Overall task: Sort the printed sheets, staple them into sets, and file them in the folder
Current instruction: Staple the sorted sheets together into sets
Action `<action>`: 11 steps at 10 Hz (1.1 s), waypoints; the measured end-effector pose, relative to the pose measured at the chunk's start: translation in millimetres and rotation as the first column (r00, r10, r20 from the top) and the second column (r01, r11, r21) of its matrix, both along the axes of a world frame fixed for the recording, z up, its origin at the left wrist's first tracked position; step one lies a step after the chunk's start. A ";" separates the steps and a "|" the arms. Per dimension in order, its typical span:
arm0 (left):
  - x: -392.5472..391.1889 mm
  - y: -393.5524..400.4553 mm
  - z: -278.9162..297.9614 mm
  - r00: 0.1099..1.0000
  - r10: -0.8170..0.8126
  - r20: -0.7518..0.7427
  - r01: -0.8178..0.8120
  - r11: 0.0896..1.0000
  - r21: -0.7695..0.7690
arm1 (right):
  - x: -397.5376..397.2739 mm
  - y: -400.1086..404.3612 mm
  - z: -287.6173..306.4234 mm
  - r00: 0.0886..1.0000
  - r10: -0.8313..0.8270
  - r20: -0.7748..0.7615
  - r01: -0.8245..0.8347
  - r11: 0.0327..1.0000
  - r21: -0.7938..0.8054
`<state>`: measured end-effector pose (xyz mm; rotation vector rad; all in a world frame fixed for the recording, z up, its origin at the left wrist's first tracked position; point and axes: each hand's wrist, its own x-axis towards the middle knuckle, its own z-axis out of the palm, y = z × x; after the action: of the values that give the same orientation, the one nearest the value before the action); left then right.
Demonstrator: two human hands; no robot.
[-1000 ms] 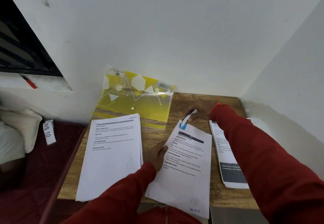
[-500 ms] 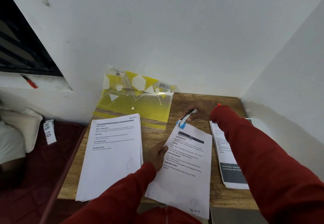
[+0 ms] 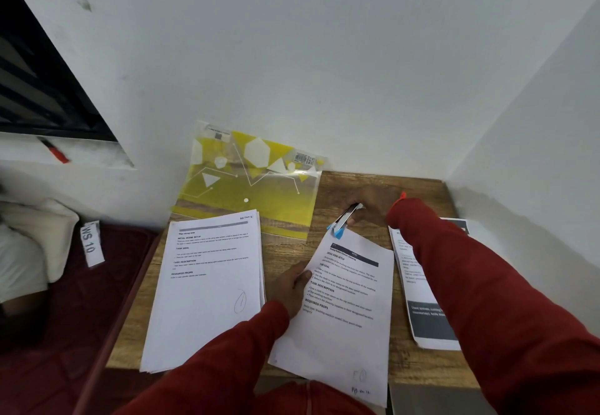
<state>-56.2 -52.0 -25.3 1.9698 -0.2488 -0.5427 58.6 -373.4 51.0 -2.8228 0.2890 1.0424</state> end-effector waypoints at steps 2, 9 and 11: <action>2.0 -1.1 -4.4 1.000 -0.017 -0.010 0.017 1.000 0.017 | -55.8 58.4 54.3 0.978 -0.186 0.099 0.206 0.939 -0.274; 4.7 -0.9 -2.4 0.995 0.032 -0.091 -0.034 0.999 -0.011 | -80.5 59.5 68.7 0.770 -0.306 0.559 0.050 0.903 0.426; 2.2 -6.2 0.3 0.982 0.161 -0.104 -0.162 0.987 -0.007 | -102.5 70.6 28.5 0.676 -0.545 0.496 0.151 0.761 0.631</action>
<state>-54.0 -58.2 -25.1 1.9210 -0.0277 -0.5328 -43.9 -302.7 79.4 -2.2495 0.3801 -0.0277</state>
